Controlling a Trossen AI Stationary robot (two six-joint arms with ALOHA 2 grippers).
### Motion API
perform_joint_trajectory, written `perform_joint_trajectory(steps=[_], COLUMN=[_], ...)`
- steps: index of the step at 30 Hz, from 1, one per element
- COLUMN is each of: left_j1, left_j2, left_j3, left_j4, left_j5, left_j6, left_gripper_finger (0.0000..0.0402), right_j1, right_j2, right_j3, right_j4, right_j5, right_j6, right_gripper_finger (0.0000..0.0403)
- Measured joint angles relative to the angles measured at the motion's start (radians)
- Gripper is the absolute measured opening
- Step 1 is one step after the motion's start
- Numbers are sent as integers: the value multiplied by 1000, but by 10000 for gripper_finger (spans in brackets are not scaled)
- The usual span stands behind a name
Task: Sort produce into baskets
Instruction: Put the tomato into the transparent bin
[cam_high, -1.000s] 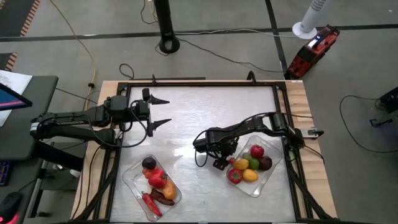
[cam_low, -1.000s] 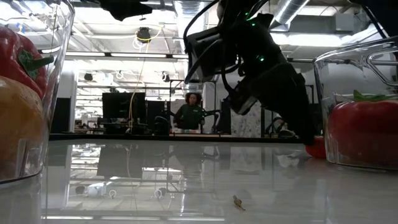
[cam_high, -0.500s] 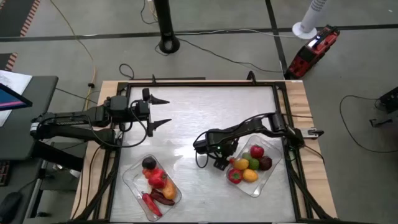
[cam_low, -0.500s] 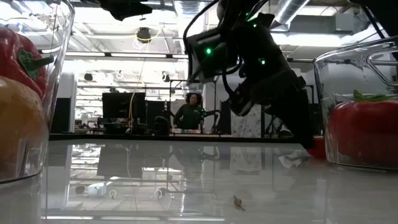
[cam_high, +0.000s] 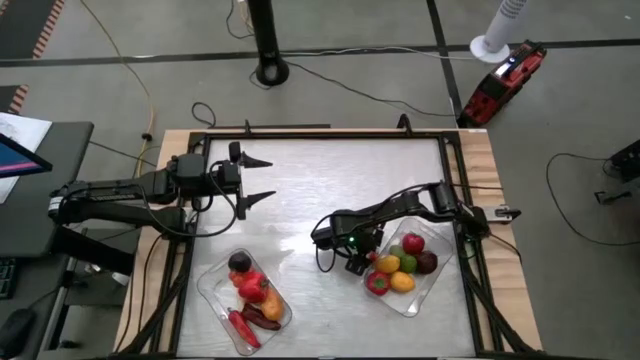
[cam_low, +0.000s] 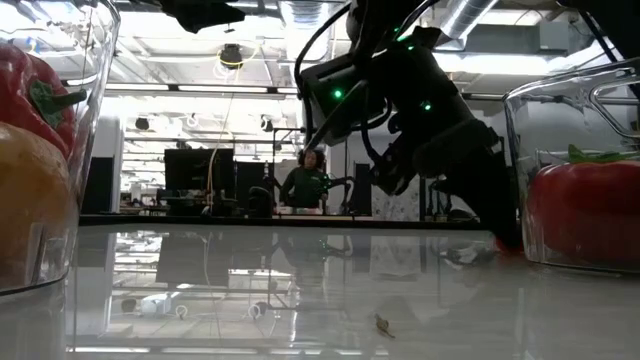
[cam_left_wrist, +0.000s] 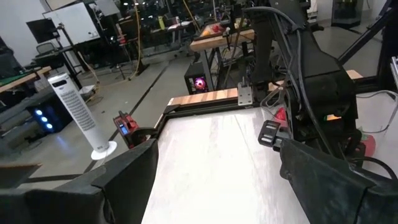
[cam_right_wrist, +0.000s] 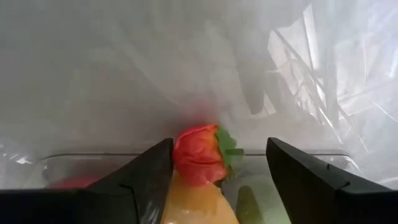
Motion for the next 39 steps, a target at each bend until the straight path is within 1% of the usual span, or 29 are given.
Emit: perform_joint_trajectory(steps=[15,28,34,39], left_j1=[0,0,0,0], left_j2=[0,0,0,0], left_j3=[0,0,0,0], left_j4=[0,0,4,4], left_j5=[0,-1,-2,-2], left_j6=[-7,-8,-9,-10], left_gripper_finger=[325,325,325,325], right_j1=[0,-4,-32,-55], right_j2=[0,-2,-4,-19], right_j3=[0,0,60,138], right_j4=[2,-20,-145,-149], right_j5=[13,14,28,71], right_j6=[-11,-34,-54,-63], right_gripper_finger=[216,121,117,119])
